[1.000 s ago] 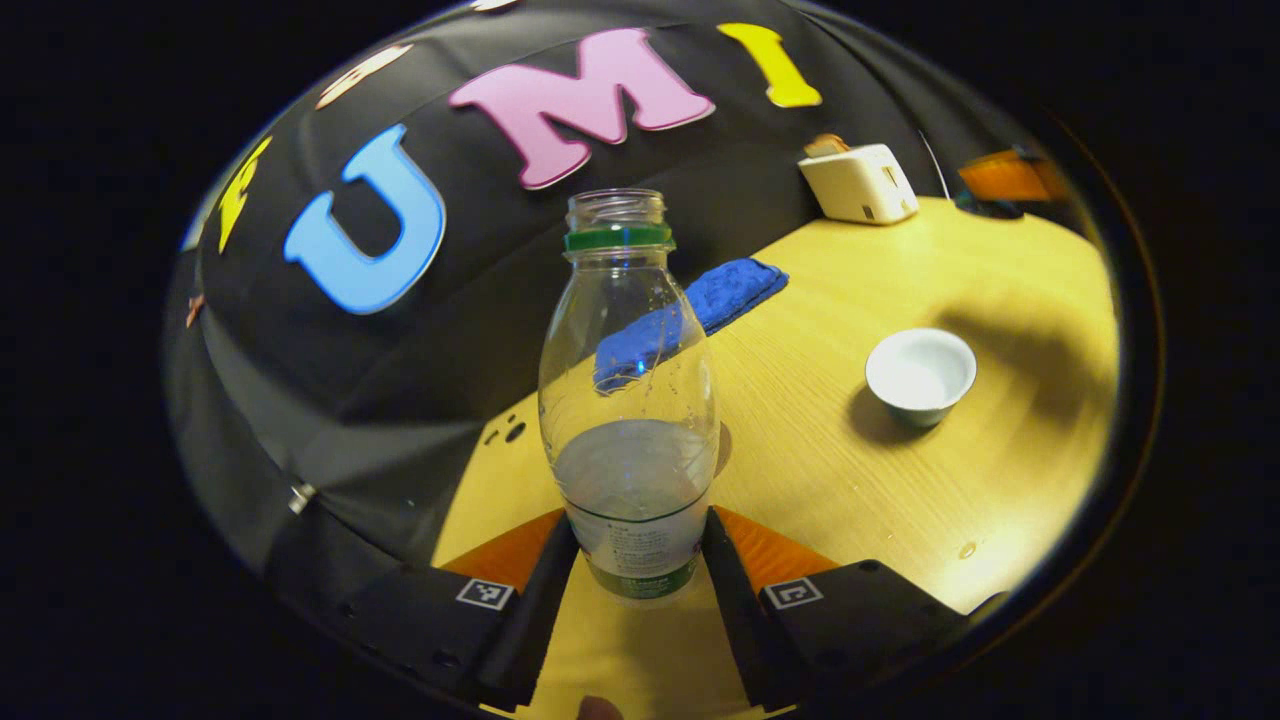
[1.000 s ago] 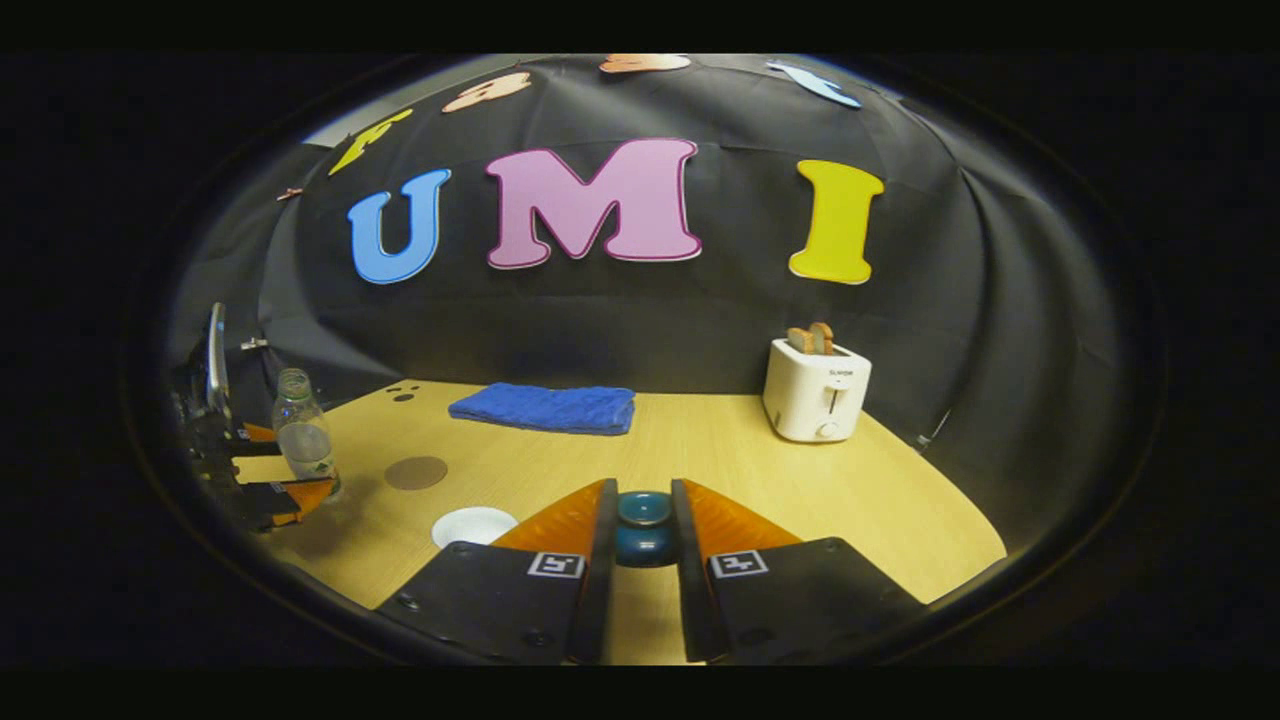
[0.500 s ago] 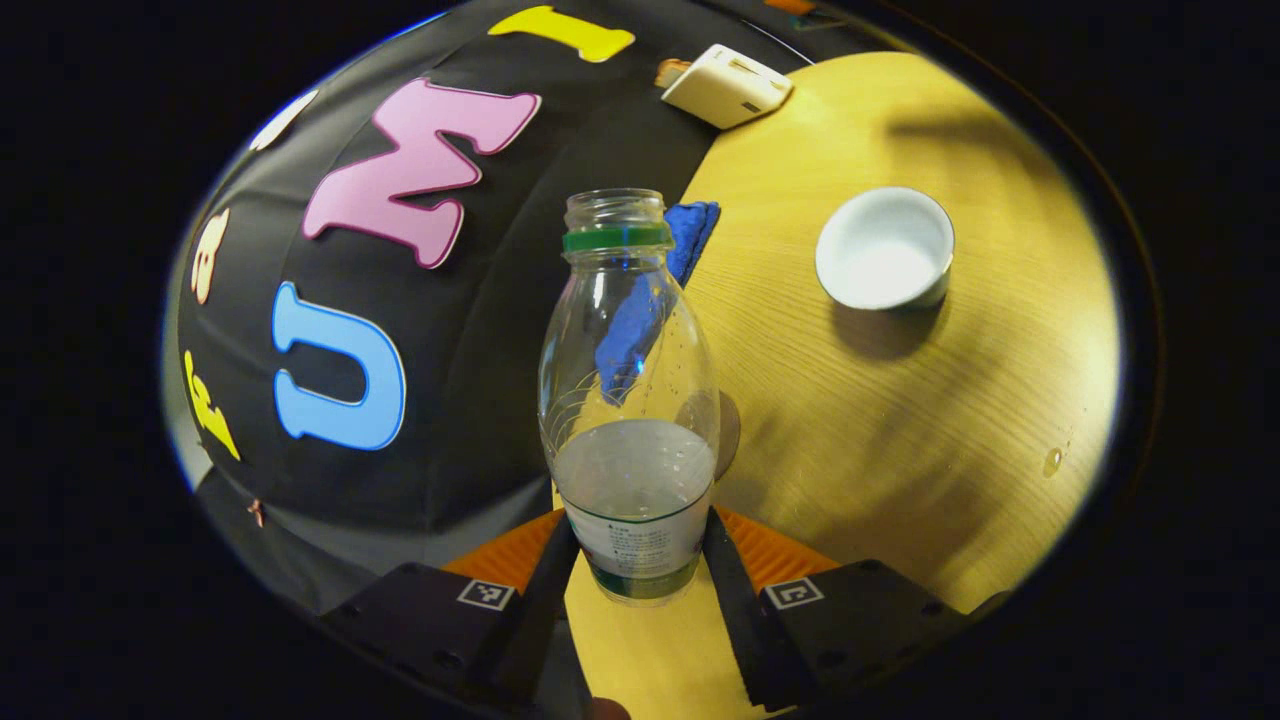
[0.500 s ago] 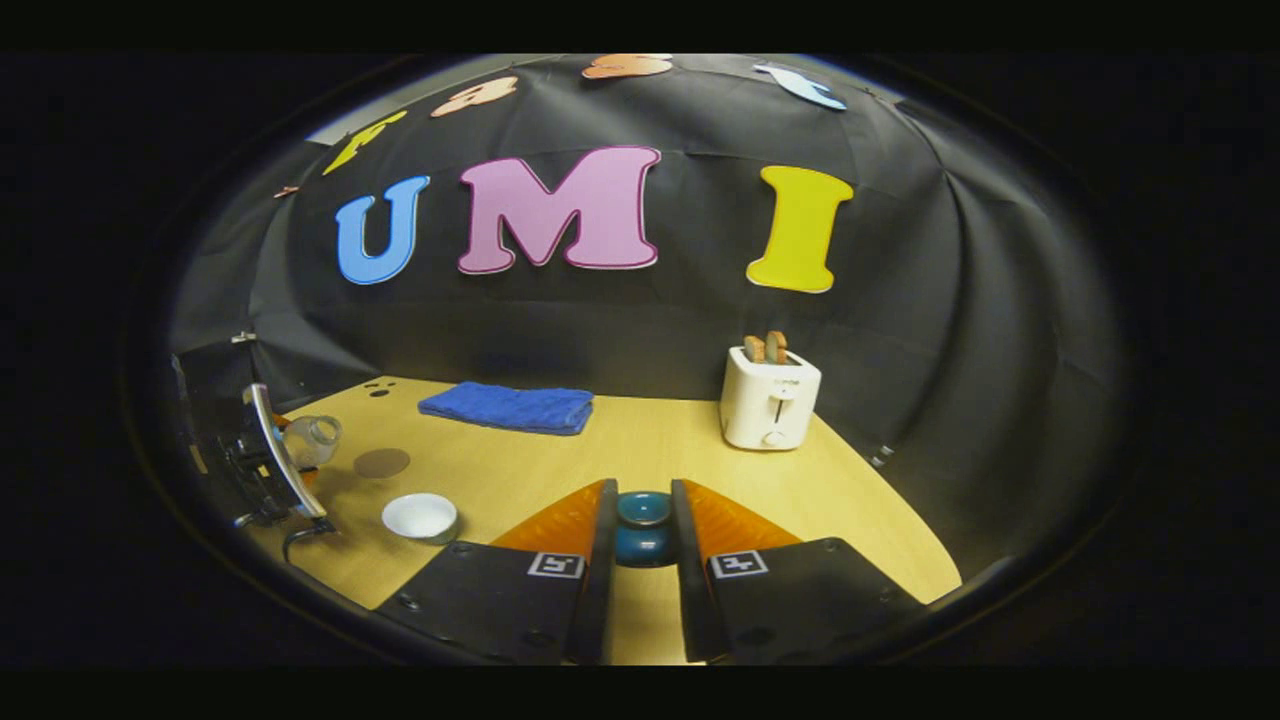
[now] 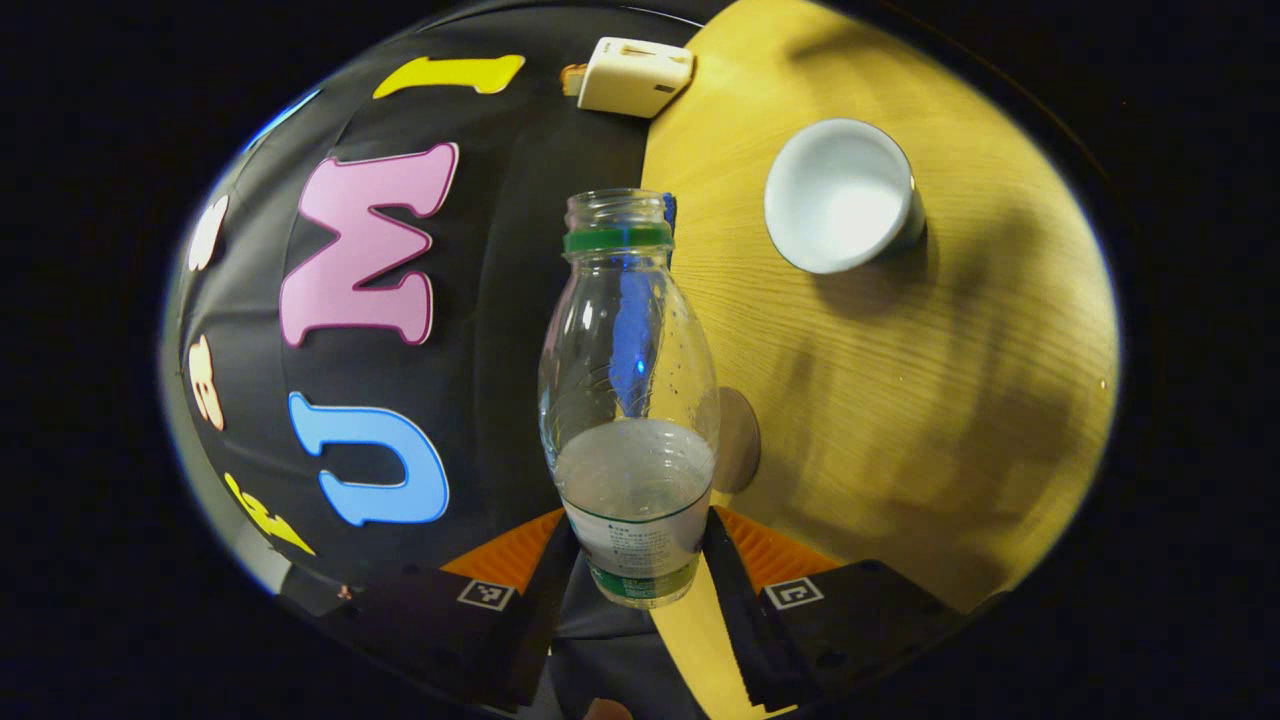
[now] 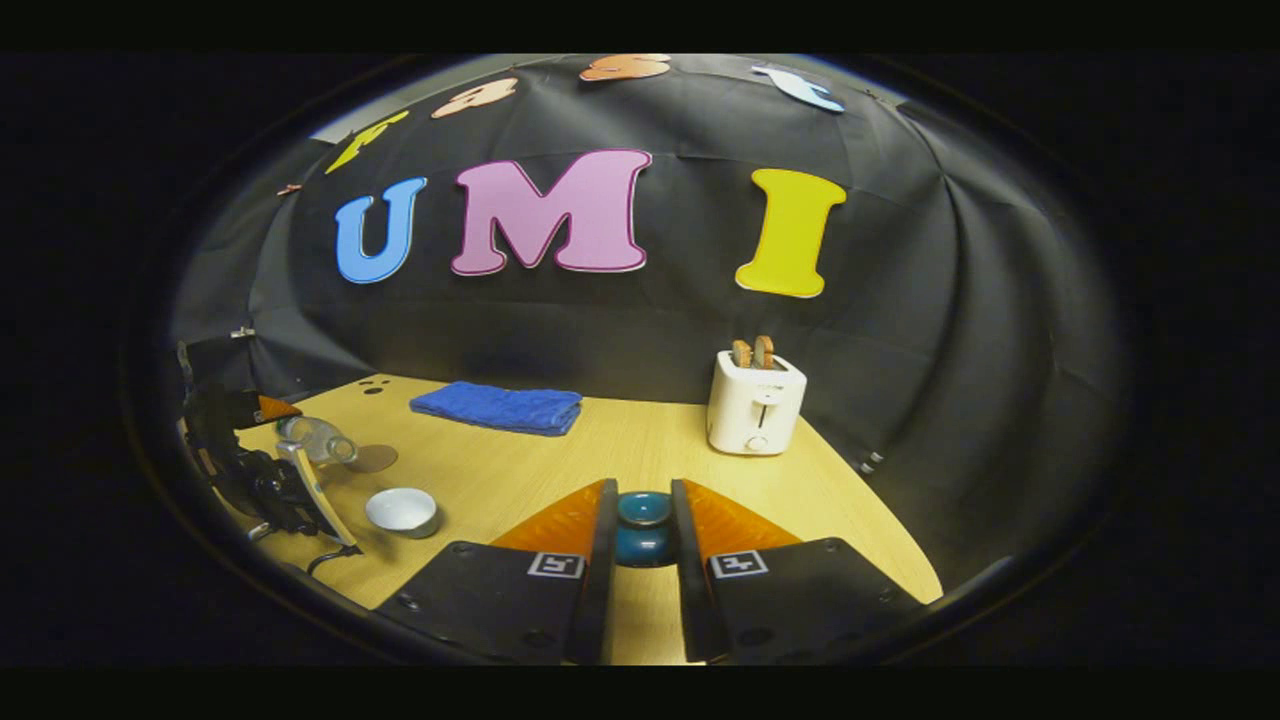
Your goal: Open the teacup lid with one hand, grasp the water bottle and pour water into the teacup with the other hand; after pouring, place the water bottle on the coaster and then close the teacup lid.
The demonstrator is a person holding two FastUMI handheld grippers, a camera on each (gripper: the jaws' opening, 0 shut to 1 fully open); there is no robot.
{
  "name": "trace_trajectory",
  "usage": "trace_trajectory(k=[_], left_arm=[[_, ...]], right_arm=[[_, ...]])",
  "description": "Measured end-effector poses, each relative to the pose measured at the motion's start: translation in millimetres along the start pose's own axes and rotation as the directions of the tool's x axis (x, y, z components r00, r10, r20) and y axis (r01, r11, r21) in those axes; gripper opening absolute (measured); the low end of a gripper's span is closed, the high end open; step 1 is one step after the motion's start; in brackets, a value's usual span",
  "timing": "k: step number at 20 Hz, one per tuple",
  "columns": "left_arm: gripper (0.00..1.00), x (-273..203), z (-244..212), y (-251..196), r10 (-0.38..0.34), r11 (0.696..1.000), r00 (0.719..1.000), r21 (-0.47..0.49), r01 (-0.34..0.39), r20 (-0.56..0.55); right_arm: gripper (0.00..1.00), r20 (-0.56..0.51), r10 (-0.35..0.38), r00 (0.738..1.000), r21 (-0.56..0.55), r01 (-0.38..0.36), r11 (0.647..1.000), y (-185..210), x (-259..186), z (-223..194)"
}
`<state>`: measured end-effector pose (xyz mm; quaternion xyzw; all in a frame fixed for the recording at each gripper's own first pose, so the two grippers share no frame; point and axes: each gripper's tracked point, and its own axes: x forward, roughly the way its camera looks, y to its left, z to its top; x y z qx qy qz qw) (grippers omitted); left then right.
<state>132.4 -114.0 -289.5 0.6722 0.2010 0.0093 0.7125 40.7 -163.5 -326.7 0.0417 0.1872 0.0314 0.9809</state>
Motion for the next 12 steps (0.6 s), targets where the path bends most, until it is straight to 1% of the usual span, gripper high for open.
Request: trace_trajectory(k=[2,4,6,7,8,12], left_arm=[[0.75,0,2,6,0.036,0.996,0.999,0.076,-0.037,0.020],[0.75,3,3,7,0.049,0.990,0.998,0.130,-0.055,0.044],[0.76,7,0,8,0.047,0.987,0.997,0.153,-0.055,0.054],[0.75,9,2,8,0.053,0.983,0.997,0.171,-0.062,0.059],[0.75,13,4,12,0.064,0.978,0.996,0.192,-0.075,0.065],[0.75,18,4,15,0.084,0.967,0.992,0.233,-0.102,0.089]], right_arm=[[0.31,-0.001,0.000,1.000,0.002,0.000,1.000,1,0,-2],[0.31,-0.001,-0.002,1.000,0.007,0.002,1.000,1,-1,-4],[0.31,0.002,-0.006,1.000,0.008,0.006,1.000,0,-3,-4],[0.26,0.002,-0.008,1.000,0.006,0.008,1.000,0,-4,-5],[0.31,0.002,-0.008,1.000,0.003,0.008,1.000,-1,-5,-6],[0.30,0.000,-0.013,1.000,-0.013,0.013,1.000,-3,-10,-11]])
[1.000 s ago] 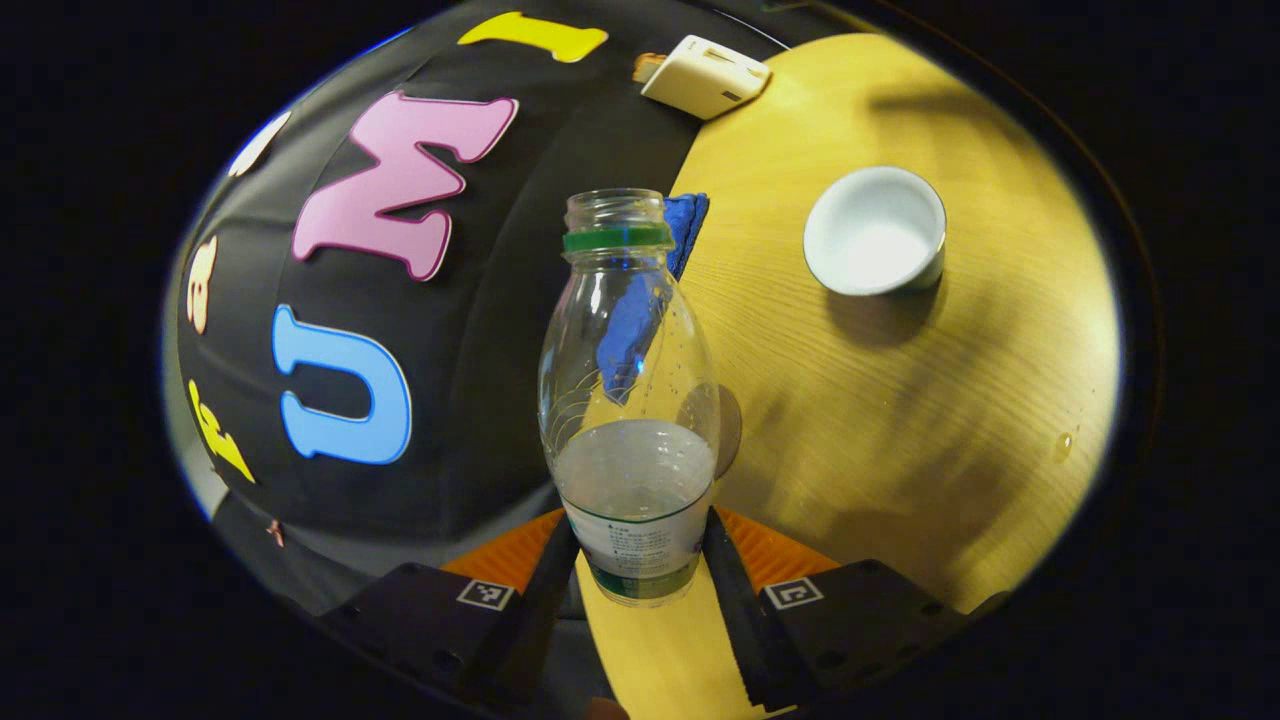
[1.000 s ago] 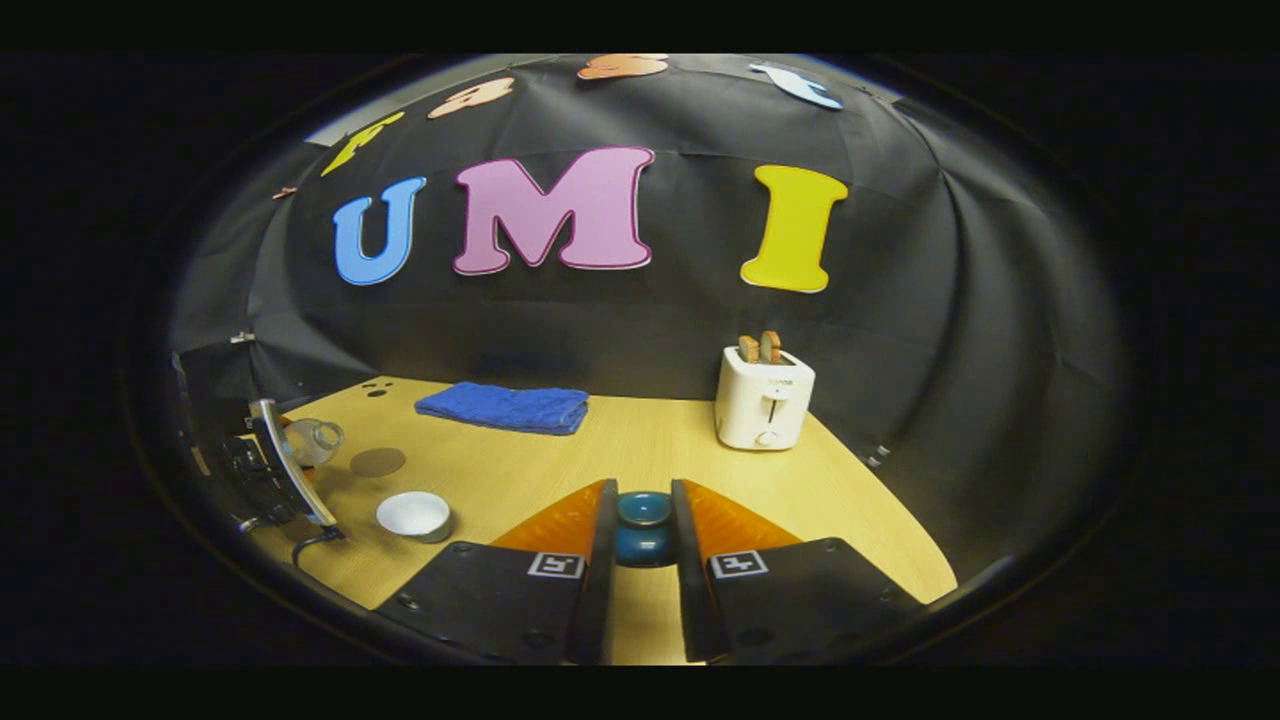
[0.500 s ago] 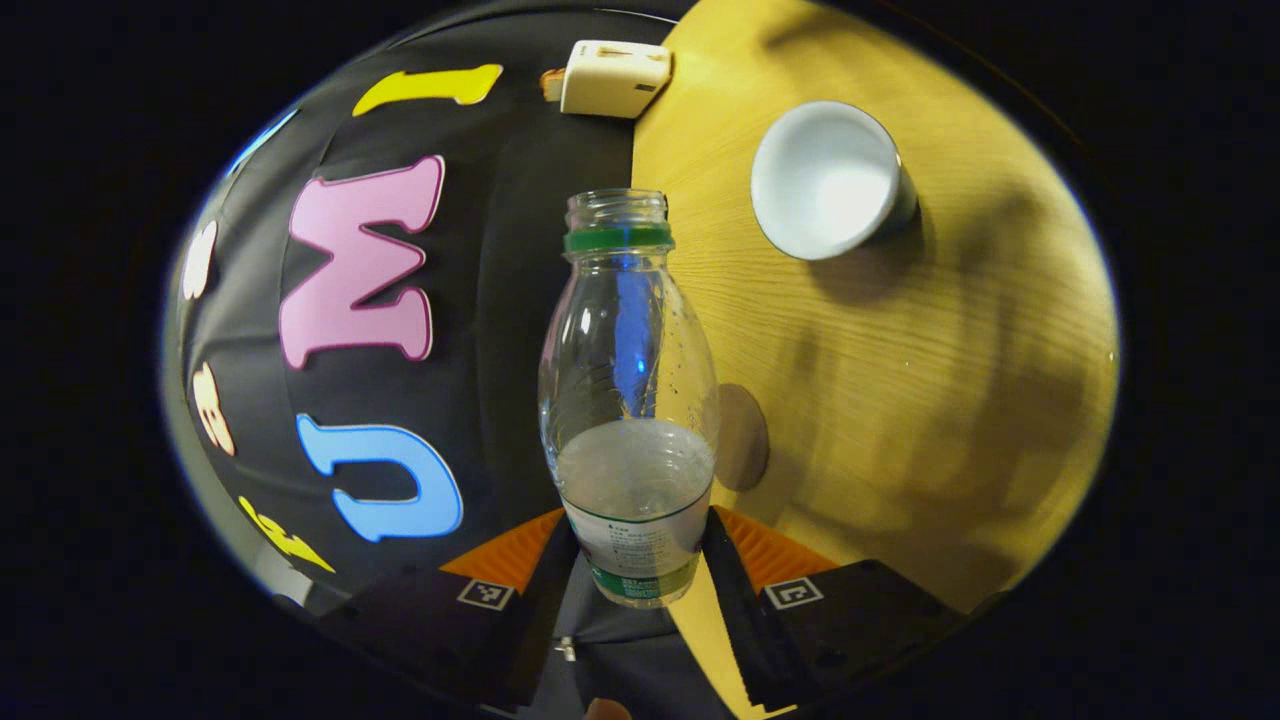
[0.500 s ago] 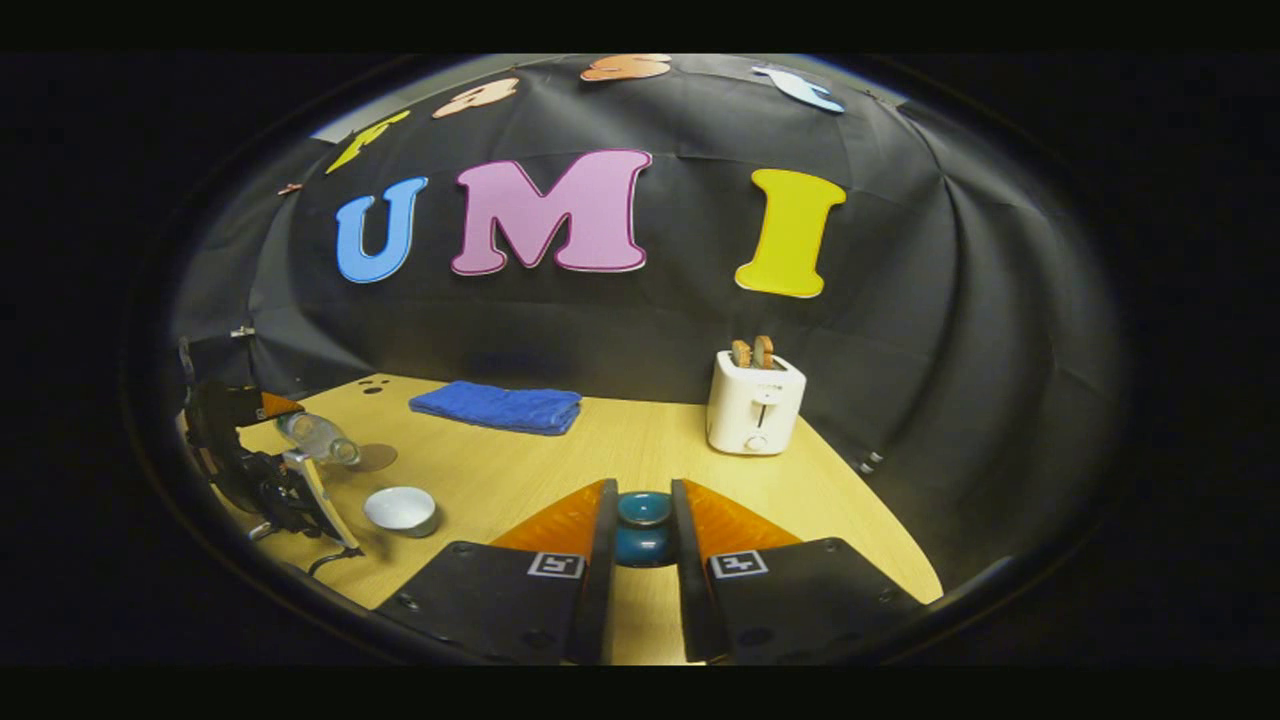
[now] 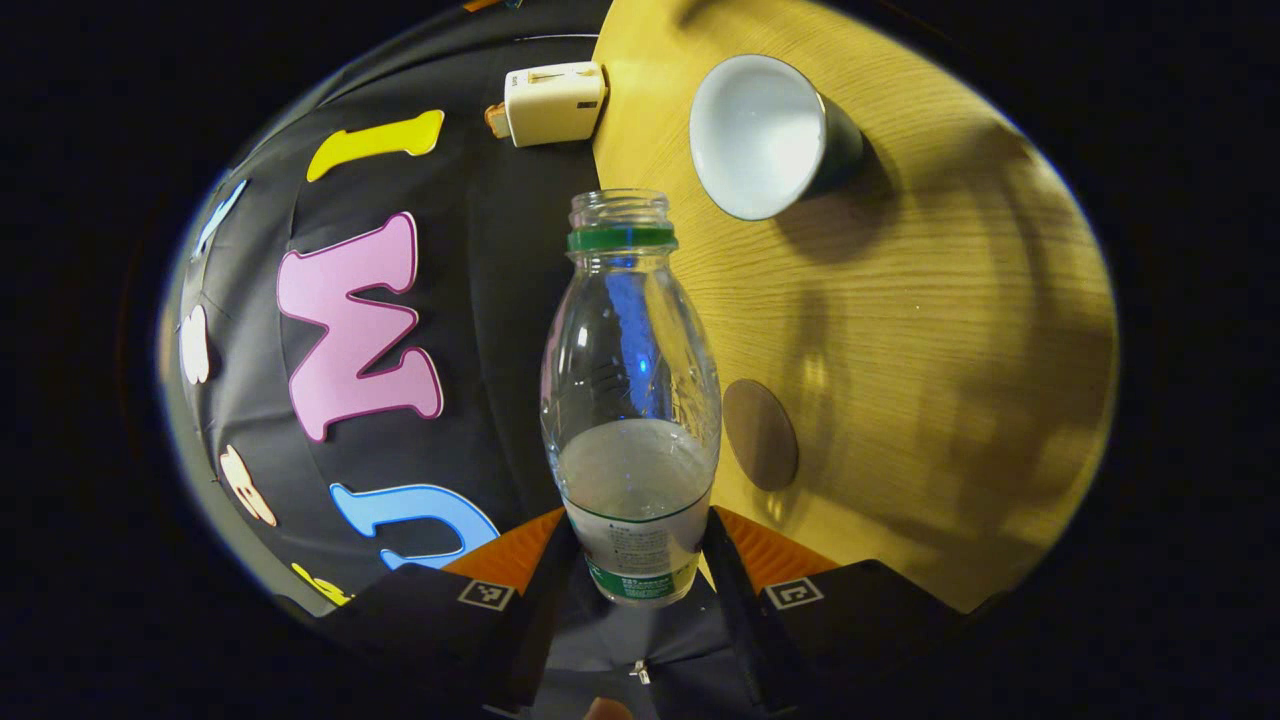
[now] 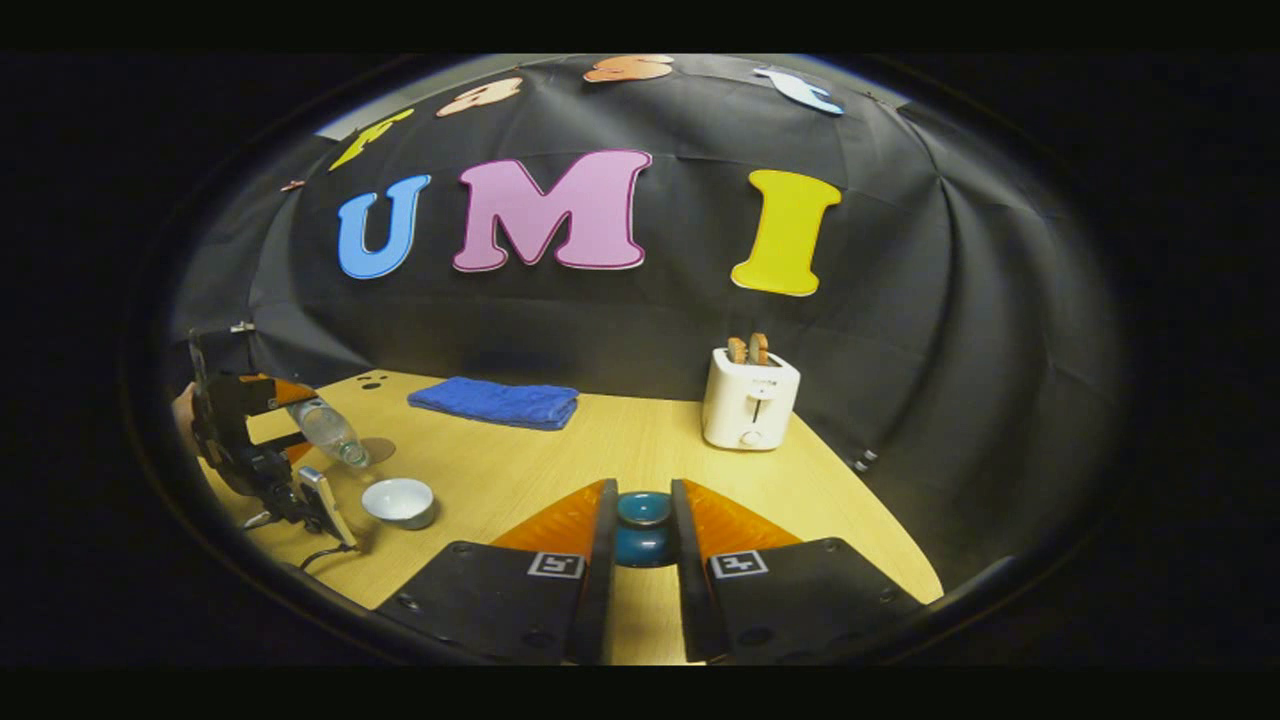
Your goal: Open the teacup lid with one hand, grasp the water bottle and pour water into the teacup with the other hand; after pouring, place the water bottle on the coaster and then close the teacup lid.
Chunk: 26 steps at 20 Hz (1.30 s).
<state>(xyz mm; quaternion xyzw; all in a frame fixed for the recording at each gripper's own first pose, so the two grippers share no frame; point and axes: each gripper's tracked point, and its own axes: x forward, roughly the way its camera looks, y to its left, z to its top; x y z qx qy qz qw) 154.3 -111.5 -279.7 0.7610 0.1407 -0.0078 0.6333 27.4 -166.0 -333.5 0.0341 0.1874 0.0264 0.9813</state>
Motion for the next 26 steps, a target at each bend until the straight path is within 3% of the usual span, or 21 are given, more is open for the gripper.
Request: trace_trajectory(k=[3,4,6,7,8,13,14,19,20,21,25,26], left_arm=[[0.75,3,2,5,0.030,0.999,0.999,0.029,-0.031,0.018],[0.75,4,3,6,0.041,0.998,0.999,0.041,-0.043,0.028],[0.75,8,6,10,0.051,0.997,0.998,0.058,-0.054,0.042],[0.75,8,7,12,0.059,0.996,0.997,0.067,-0.062,0.049],[0.75,8,8,13,0.065,0.995,0.996,0.073,-0.069,0.056],[0.75,9,8,17,0.090,0.990,0.993,0.099,-0.098,0.079],[0.75,10,9,18,0.095,0.989,0.992,0.106,-0.104,0.083],[0.75,13,10,26,0.130,0.980,0.985,0.133,-0.145,0.112],[0.75,13,11,25,0.136,0.979,0.983,0.136,-0.152,0.119],[0.75,13,11,26,0.141,0.977,0.982,0.142,-0.158,0.126],[0.75,17,20,31,0.162,0.965,0.971,0.180,-0.193,0.173],[0.75,18,24,33,0.172,0.960,0.967,0.190,-0.207,0.188]], right_arm=[[0.31,-0.003,-0.008,1.000,0.008,0.008,1.000,0,-3,-5],[0.26,-0.002,-0.010,1.000,0.011,0.010,1.000,1,-4,-6],[0.31,-0.003,-0.012,1.000,0.012,0.012,1.000,2,-7,-9],[0.26,-0.003,-0.012,1.000,0.014,0.012,1.000,3,-8,-9],[0.30,-0.004,-0.014,1.000,0.015,0.015,1.000,3,-9,-10],[0.26,0.007,-0.032,0.999,0.046,0.032,0.998,5,-15,-7],[0.31,0.011,-0.033,0.999,0.049,0.032,0.998,7,-17,-6],[0.26,0.019,-0.048,0.999,0.066,0.046,0.997,9,-23,-7],[0.30,0.020,-0.051,0.998,0.069,0.049,0.996,8,-24,-7],[0.25,0.022,-0.054,0.998,0.069,0.053,0.996,9,-26,-7],[0.30,0.028,-0.067,0.997,0.068,0.065,0.996,6,-35,-7],[0.36,0.029,-0.073,0.997,0.067,0.071,0.995,5,-36,-7]])
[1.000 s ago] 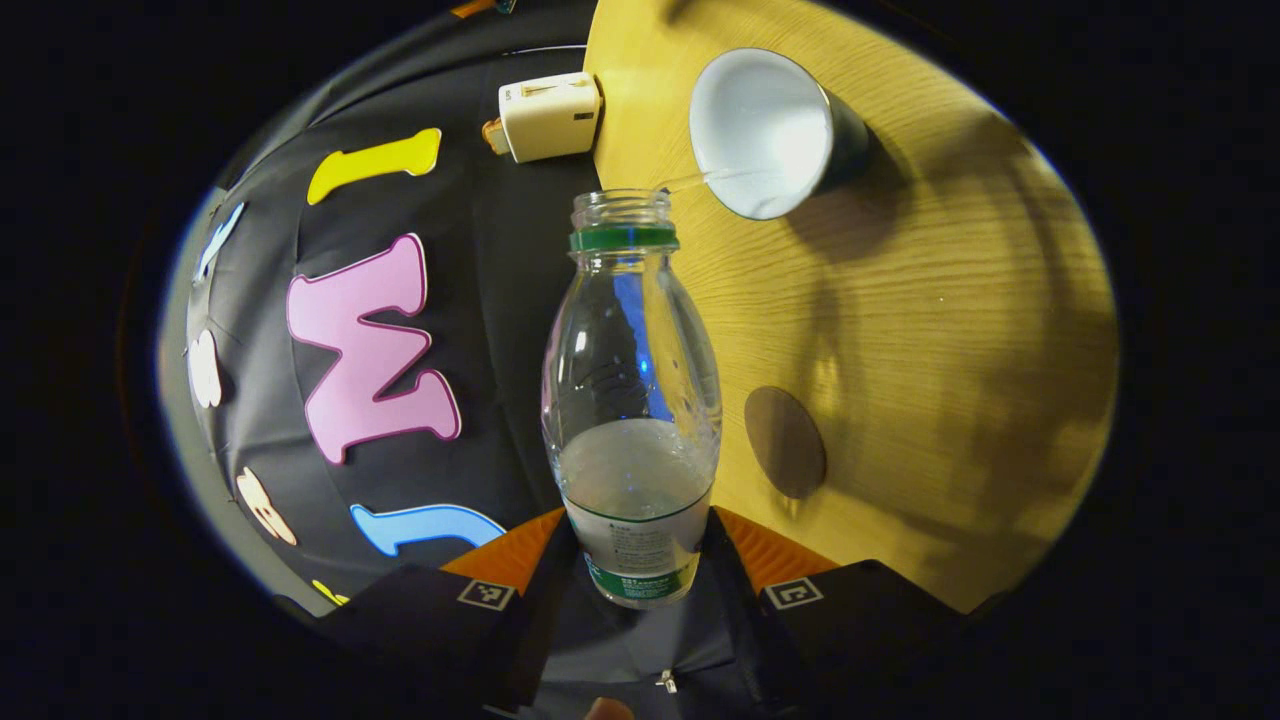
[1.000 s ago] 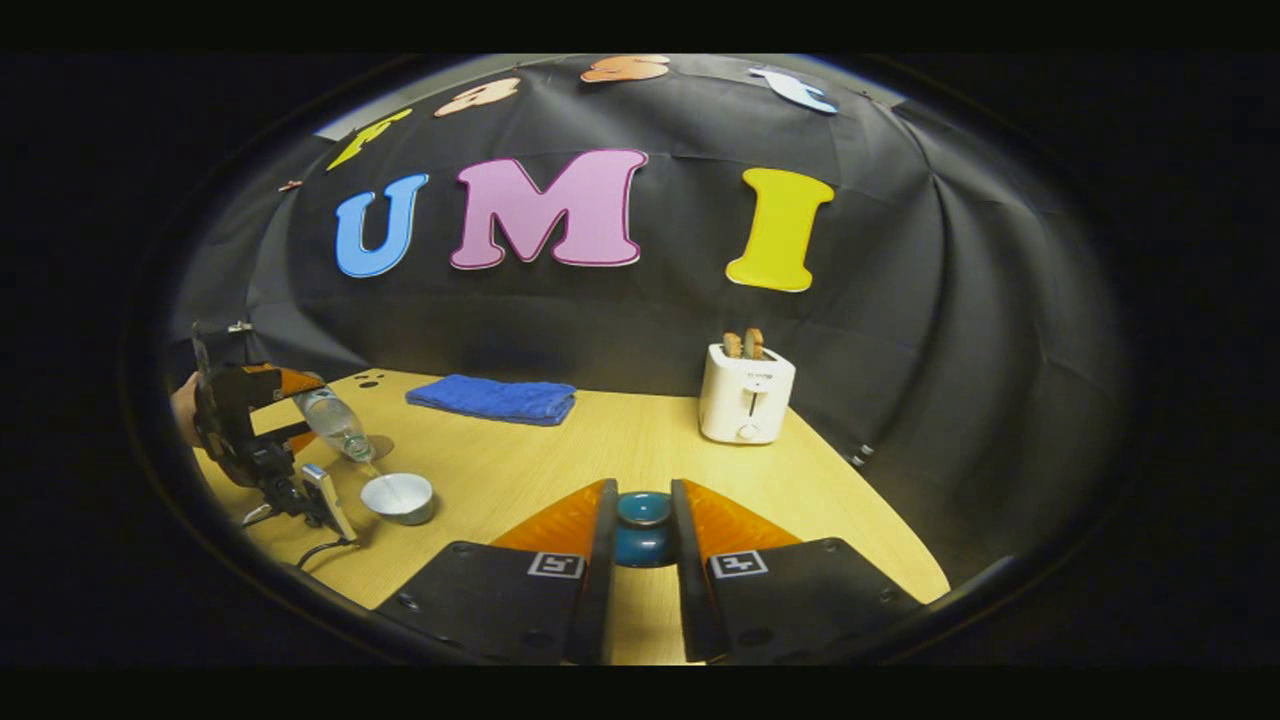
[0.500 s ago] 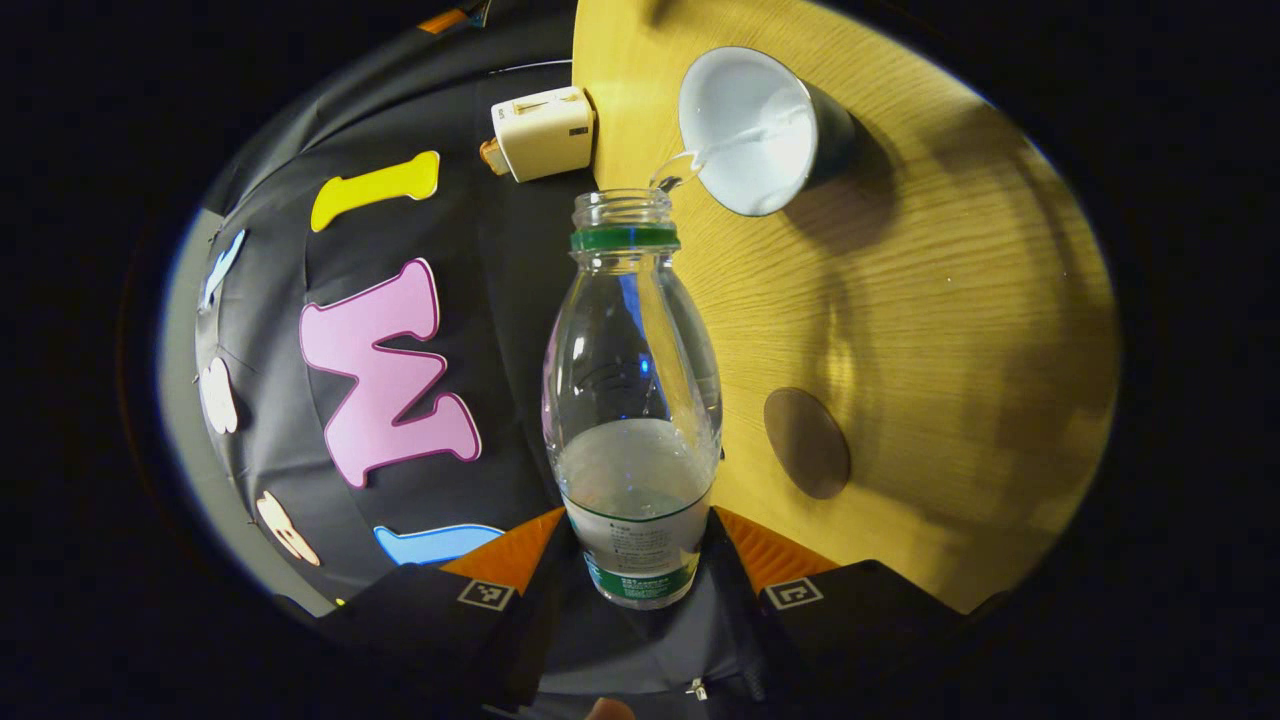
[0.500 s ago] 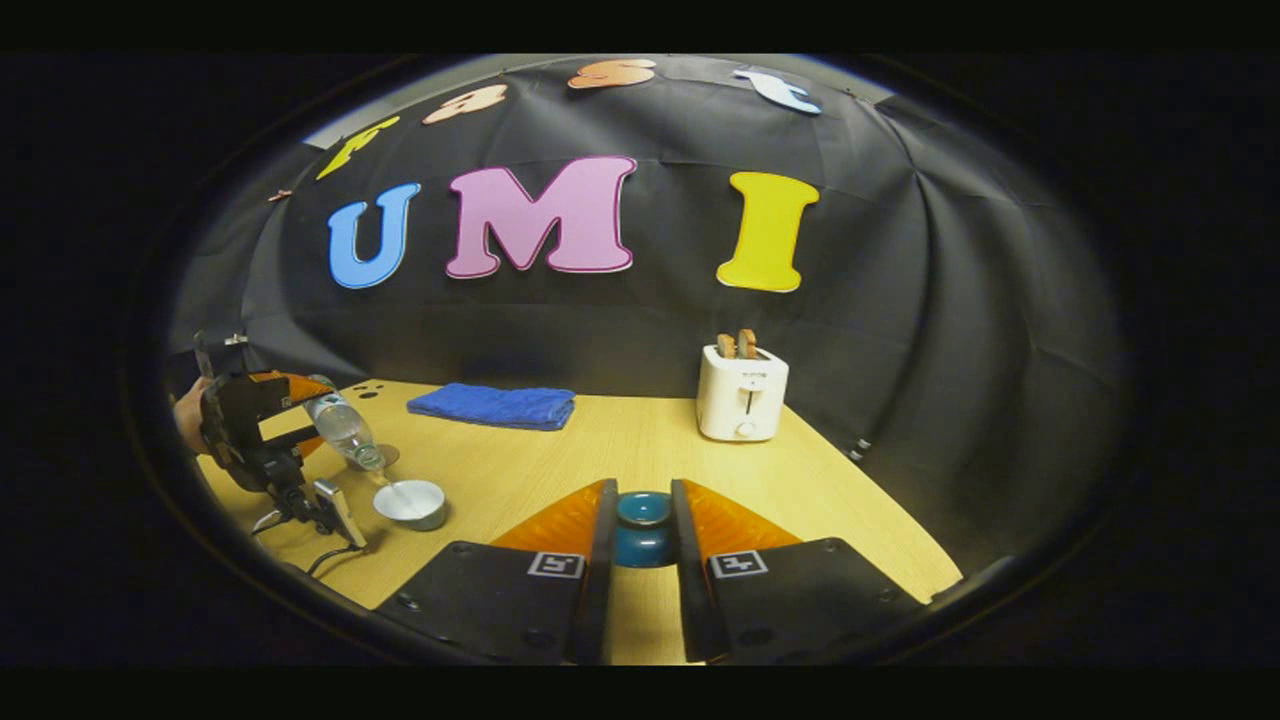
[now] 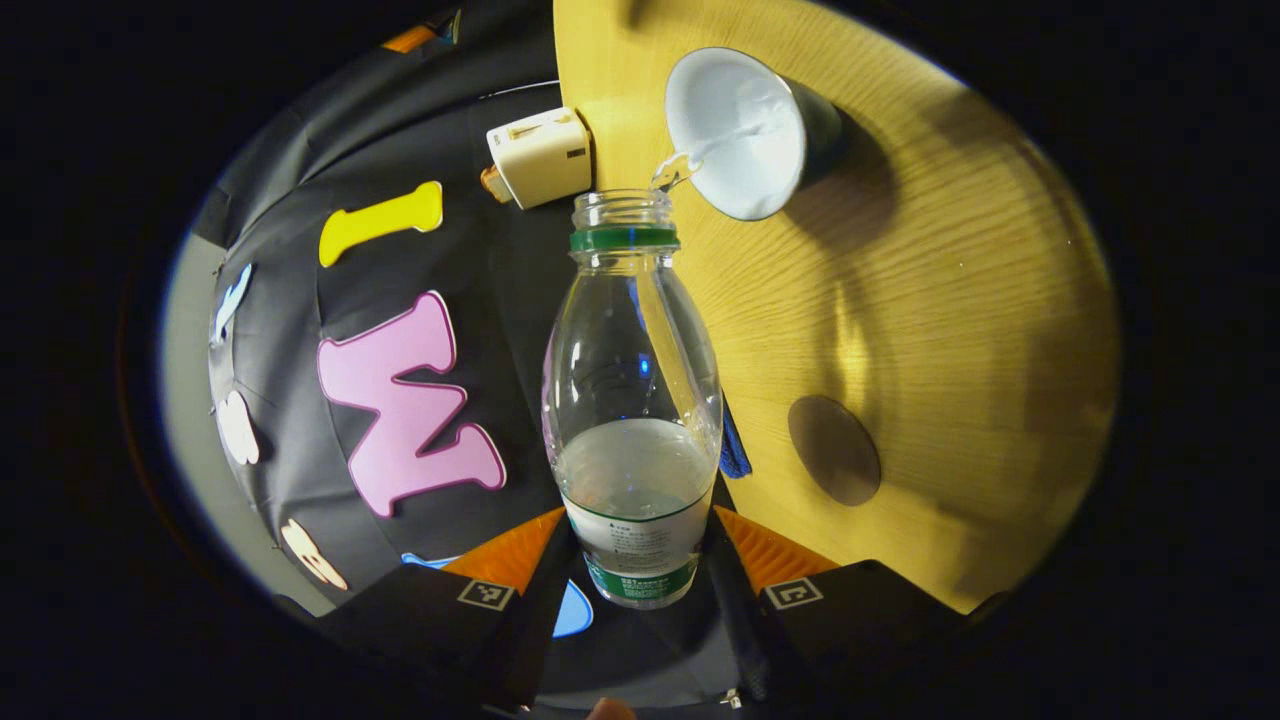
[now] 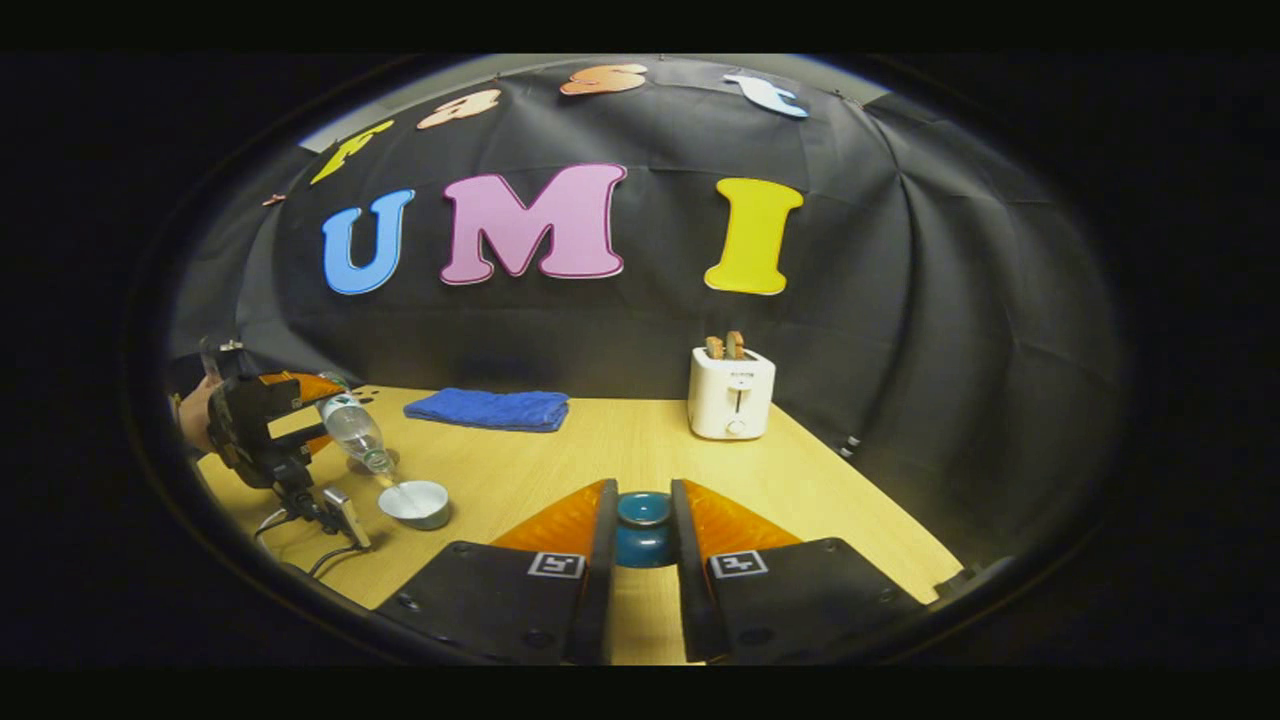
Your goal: Open the teacup lid with one hand, grasp the water bottle and pour water into the teacup with the other hand; after pouring, place the water bottle on the coaster and then close the teacup lid.
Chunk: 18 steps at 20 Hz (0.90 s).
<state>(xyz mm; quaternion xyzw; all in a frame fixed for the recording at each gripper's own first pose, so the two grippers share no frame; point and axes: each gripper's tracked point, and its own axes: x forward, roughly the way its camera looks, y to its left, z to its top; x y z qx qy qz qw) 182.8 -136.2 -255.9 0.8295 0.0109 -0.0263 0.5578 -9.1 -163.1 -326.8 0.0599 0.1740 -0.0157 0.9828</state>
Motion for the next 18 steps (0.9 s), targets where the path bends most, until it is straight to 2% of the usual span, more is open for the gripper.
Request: trace_trajectory(k=[2,5,6,7,9,10,11,18], left_arm=[[0.75,3,3,5,0.020,1.000,1.000,0.020,-0.021,0.023],[0.75,6,8,17,0.059,0.997,0.996,0.054,-0.062,0.061],[0.75,6,10,18,0.067,0.995,0.995,0.063,-0.072,0.070],[0.75,8,9,20,0.077,0.994,0.994,0.069,-0.083,0.076],[0.75,6,11,27,0.110,0.989,0.990,0.087,-0.118,0.093],[0.75,4,12,35,0.138,0.984,0.985,0.099,-0.148,0.102],[0.75,3,13,39,0.158,0.980,0.981,0.109,-0.170,0.112],[0.75,9,13,62,0.253,0.937,0.952,0.202,-0.285,0.171]], right_arm=[[0.25,0.006,-0.012,1.000,0.002,0.012,1.000,-3,-4,2],[0.25,0.011,-0.023,1.000,0.001,0.023,1.000,-4,-9,4],[0.30,0.012,-0.026,1.000,-0.002,0.026,1.000,-4,-10,4],[0.25,0.013,-0.028,1.000,-0.004,0.028,1.000,-4,-13,4],[0.25,0.018,-0.031,0.999,-0.005,0.031,1.000,-2,-15,7],[0.36,0.022,-0.033,0.999,-0.006,0.033,0.999,-1,-16,9],[0.30,0.026,-0.031,0.999,-0.006,0.032,0.999,-1,-16,11],[0.30,0.051,-0.013,0.999,-0.030,0.014,0.999,7,-16,25]])
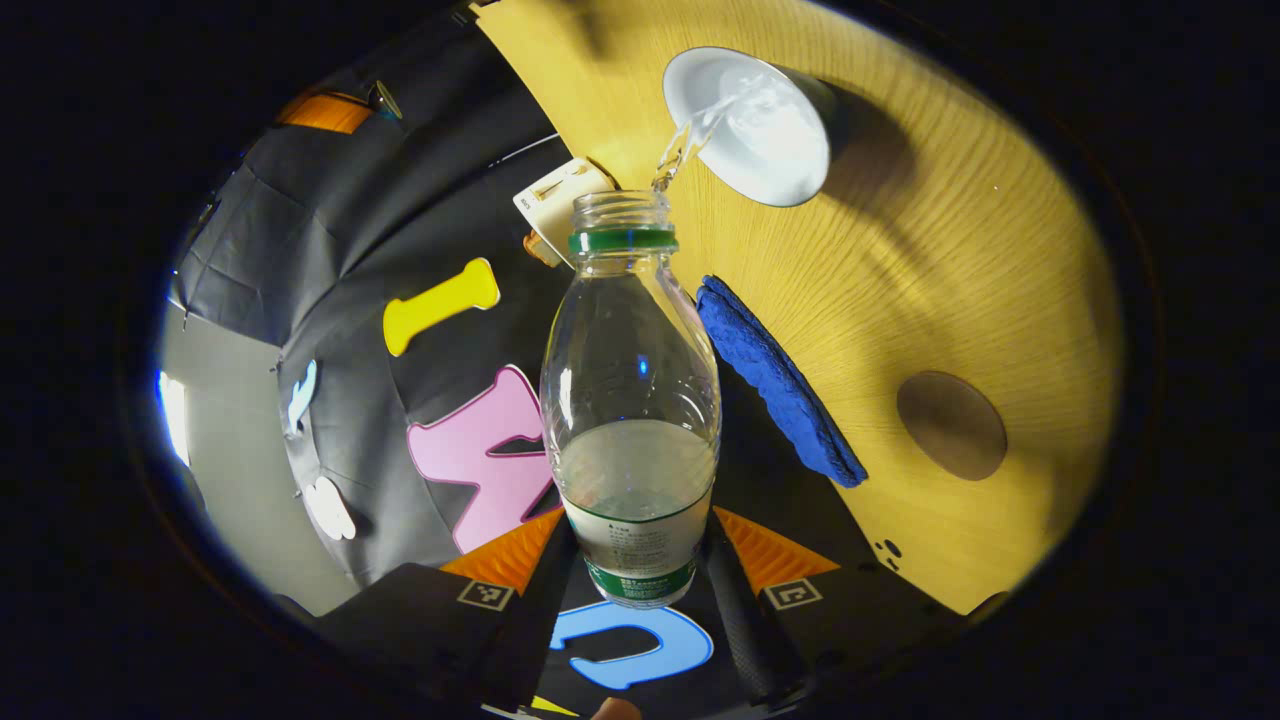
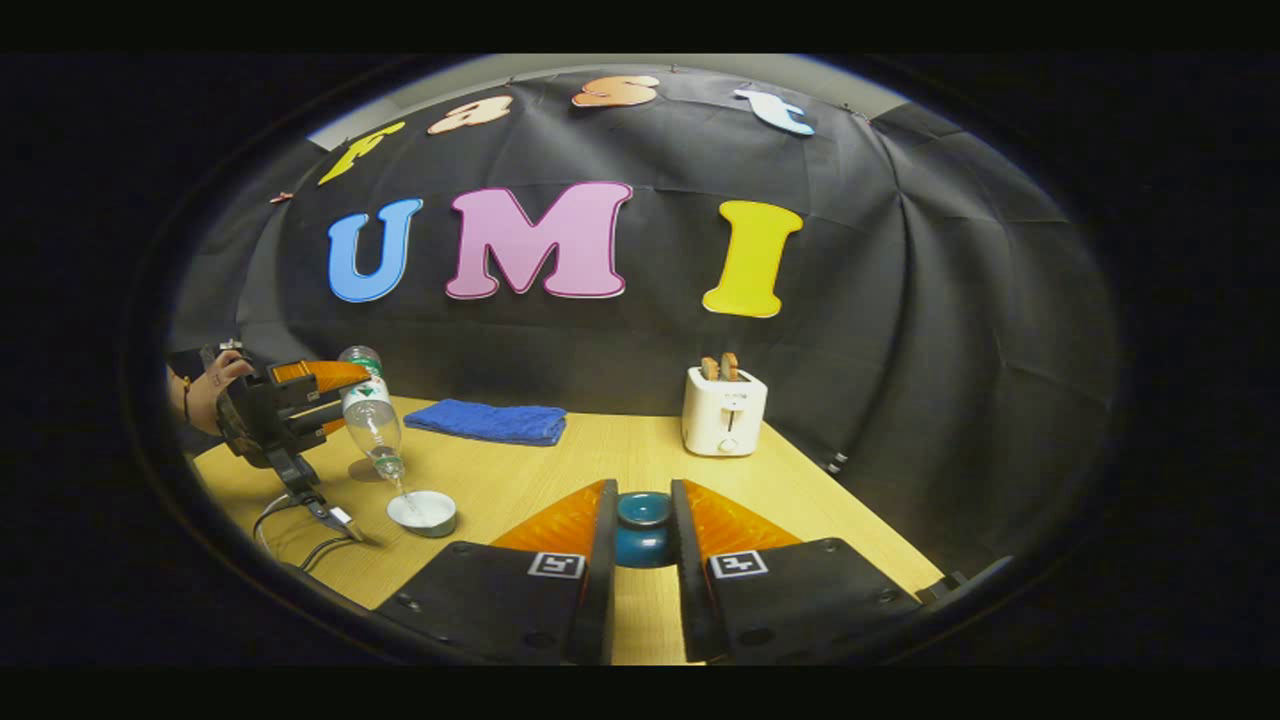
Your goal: Open the teacup lid with one hand, grasp the water bottle and pour water into the teacup with the other hand; after pouring, place the water bottle on the coaster and then close the teacup lid.
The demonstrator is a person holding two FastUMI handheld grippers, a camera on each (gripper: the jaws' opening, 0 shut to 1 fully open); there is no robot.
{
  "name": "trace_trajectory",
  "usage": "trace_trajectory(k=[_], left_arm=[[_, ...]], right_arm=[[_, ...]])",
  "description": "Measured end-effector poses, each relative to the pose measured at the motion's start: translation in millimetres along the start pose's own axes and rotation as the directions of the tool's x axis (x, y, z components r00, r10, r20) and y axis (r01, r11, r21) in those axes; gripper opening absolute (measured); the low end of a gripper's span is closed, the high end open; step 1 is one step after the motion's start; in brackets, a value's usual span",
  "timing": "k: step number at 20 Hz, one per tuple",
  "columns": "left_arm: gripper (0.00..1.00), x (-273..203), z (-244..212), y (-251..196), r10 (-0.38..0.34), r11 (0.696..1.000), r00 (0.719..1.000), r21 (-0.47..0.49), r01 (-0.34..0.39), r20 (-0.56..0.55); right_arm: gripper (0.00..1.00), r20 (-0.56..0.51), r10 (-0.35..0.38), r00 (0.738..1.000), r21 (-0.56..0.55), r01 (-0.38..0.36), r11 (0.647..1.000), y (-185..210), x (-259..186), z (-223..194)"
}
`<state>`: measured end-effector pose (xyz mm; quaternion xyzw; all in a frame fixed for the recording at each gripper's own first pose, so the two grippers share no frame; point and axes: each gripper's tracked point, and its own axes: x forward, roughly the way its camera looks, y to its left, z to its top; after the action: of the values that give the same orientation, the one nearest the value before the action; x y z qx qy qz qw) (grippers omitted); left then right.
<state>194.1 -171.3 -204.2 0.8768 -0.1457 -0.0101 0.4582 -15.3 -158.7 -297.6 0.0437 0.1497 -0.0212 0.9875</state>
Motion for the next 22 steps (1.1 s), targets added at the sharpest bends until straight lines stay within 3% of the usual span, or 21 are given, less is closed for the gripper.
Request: trace_trajectory(k=[6,11,16,22], left_arm=[[0.75,15,-11,16,0.104,0.994,0.994,0.028,-0.105,0.033],[0.76,25,-14,20,0.136,0.989,0.989,0.045,-0.139,0.061],[0.76,28,-7,24,0.159,0.985,0.983,0.047,-0.163,0.090],[0.75,33,-5,24,0.133,0.991,0.987,-0.010,-0.133,0.088]], right_arm=[[0.31,-0.004,0.006,1.000,-0.001,-0.006,1.000,2,4,-2],[0.31,-0.006,0.010,1.000,-0.006,-0.010,1.000,5,9,-2],[0.31,-0.014,0.011,1.000,-0.007,-0.011,1.000,7,16,-5],[0.30,-0.031,0.017,0.999,-0.014,-0.017,1.000,15,26,-9]])
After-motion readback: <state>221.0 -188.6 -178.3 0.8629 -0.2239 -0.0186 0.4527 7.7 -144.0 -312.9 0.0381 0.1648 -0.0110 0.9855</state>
